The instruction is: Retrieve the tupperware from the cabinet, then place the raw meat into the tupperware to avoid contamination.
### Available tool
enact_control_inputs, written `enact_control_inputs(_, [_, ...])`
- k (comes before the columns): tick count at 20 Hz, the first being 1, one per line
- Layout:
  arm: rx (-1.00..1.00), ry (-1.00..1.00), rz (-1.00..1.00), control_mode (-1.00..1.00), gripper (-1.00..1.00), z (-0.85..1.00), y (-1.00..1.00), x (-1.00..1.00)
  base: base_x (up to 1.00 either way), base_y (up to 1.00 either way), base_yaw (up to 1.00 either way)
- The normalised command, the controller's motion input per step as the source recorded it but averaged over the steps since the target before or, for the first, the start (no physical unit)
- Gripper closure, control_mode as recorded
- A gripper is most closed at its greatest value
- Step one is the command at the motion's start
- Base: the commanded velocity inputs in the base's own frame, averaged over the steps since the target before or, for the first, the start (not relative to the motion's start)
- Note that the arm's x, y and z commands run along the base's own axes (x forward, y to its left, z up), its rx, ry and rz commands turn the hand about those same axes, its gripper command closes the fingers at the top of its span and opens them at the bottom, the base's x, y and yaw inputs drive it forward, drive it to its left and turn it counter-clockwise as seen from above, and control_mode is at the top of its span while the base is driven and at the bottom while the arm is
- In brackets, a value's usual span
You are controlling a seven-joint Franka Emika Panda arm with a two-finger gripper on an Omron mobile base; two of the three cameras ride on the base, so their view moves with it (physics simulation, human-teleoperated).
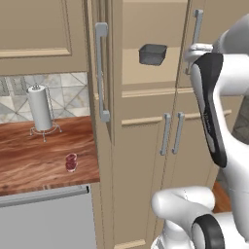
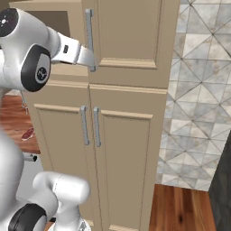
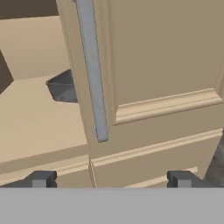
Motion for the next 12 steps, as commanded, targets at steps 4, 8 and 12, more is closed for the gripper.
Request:
enact_control_inputs(4, [0.05, -0.01, 0.0, -1.0, -1.0, -0.14, -0.1, 0.33, 0.0, 0.0, 0.0])
enact_control_inputs(8, [0.01, -0.01, 0.0, -1.0, -1.0, -0.2, 0.0, 0.43, 0.0, 0.0, 0.0])
enact_control_inputs(12, [0.0, -0.02, 0.0, -1.0, -1.0, -0.17, 0.0, 0.48, 0.0, 0.0, 0.0])
